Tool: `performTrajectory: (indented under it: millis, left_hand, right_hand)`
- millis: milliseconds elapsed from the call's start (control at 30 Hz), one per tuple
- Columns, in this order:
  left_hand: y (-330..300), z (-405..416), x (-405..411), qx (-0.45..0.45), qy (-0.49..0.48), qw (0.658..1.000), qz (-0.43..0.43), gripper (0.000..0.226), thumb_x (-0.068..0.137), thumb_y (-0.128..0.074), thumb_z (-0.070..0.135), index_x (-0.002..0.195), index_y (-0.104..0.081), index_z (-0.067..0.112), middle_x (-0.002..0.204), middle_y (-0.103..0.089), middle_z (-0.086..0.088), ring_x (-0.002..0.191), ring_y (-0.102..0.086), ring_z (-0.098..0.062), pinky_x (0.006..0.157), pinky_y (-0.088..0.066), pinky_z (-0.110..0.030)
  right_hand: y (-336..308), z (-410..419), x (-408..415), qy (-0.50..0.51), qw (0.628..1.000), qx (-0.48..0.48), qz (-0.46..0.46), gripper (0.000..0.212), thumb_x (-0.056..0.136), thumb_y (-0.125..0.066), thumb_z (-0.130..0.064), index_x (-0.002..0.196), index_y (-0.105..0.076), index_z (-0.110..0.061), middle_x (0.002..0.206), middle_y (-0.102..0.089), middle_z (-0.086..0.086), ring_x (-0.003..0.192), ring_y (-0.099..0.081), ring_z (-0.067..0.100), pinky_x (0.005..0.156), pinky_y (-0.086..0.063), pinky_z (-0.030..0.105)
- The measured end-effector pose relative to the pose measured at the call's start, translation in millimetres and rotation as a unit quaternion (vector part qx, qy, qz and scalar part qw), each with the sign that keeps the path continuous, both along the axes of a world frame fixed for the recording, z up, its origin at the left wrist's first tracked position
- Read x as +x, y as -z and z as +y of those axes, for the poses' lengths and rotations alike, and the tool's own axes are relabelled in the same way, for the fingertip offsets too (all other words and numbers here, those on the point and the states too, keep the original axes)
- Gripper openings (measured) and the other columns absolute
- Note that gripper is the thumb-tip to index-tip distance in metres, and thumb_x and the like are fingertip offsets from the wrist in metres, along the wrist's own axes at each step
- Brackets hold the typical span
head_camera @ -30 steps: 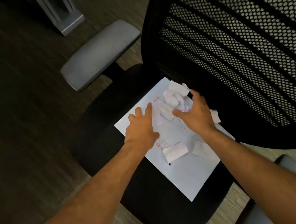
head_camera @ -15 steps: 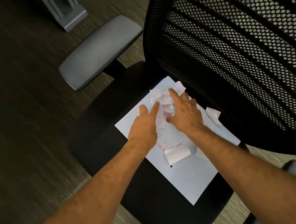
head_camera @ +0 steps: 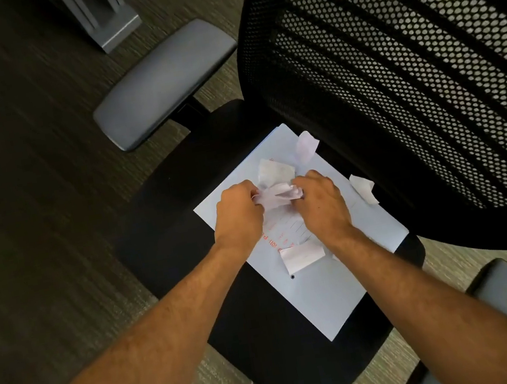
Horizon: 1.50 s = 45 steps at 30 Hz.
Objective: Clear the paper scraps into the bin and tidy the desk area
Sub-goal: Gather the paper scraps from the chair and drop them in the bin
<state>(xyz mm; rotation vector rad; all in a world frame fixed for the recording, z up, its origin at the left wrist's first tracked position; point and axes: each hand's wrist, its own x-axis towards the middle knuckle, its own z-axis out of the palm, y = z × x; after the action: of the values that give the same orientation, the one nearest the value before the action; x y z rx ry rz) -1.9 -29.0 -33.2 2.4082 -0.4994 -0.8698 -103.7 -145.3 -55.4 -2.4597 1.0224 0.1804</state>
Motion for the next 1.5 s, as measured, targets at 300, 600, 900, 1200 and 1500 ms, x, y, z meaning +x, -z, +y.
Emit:
performTrajectory:
  millis: [300,600,900,1200,1500]
  left_hand:
    - [-19,42,13,-0.051,-0.041,0.998,-0.021,0.012,0.091,-0.069,0.011,0.102,-0.066,0.017,0.087,-0.056,0.011,0.069,-0.053,0.004,0.058,-0.034,-0.005]
    - [-46,115,28,-0.096,-0.074,0.992,-0.037,0.013,0.091,-0.069,0.013,0.102,-0.066,0.018,0.093,-0.064,0.007,0.078,-0.064,-0.005,0.063,-0.051,-0.014]
    - [-45,287,53,-0.091,-0.175,0.98,-0.021,0.015,0.086,-0.066,0.007,0.091,-0.067,0.021,0.079,-0.063,0.005,0.068,-0.063,-0.014,0.058,-0.055,-0.036]
    - [-35,513,63,-0.067,-0.275,0.958,-0.047,0.013,0.086,-0.065,0.004,0.09,-0.068,0.017,0.081,-0.065,0.007,0.072,-0.061,-0.006,0.06,-0.05,-0.028]
    - [14,736,-7,-0.002,-0.37,0.929,-0.022,0.016,0.084,-0.066,0.003,0.086,-0.068,0.019,0.085,-0.066,0.004,0.076,-0.062,-0.012,0.066,-0.049,-0.031]
  right_hand:
    - [-26,4,-17,0.168,0.977,0.084,-0.104,0.006,0.089,-0.071,-0.01,0.094,-0.071,-0.007,0.088,-0.066,0.004,0.079,-0.063,0.021,0.063,-0.048,0.025]
    - [-56,75,5,0.15,0.977,0.067,-0.134,0.01,0.089,-0.072,-0.016,0.094,-0.07,-0.008,0.088,-0.066,0.005,0.075,-0.06,0.015,0.062,-0.042,0.015]
    - [-57,242,54,0.036,0.985,0.111,-0.128,0.015,0.091,-0.072,-0.021,0.102,-0.069,-0.011,0.093,-0.062,-0.006,0.072,-0.058,0.004,0.063,-0.039,0.008]
    - [-35,430,106,-0.128,0.975,0.124,-0.132,0.005,0.086,-0.073,-0.011,0.085,-0.07,-0.006,0.082,-0.065,0.005,0.07,-0.06,0.017,0.057,-0.045,0.027]
    - [1,630,104,-0.277,0.948,0.148,-0.057,0.013,0.082,-0.065,0.005,0.086,-0.072,-0.005,0.081,-0.062,0.004,0.068,-0.059,0.019,0.055,-0.043,0.028]
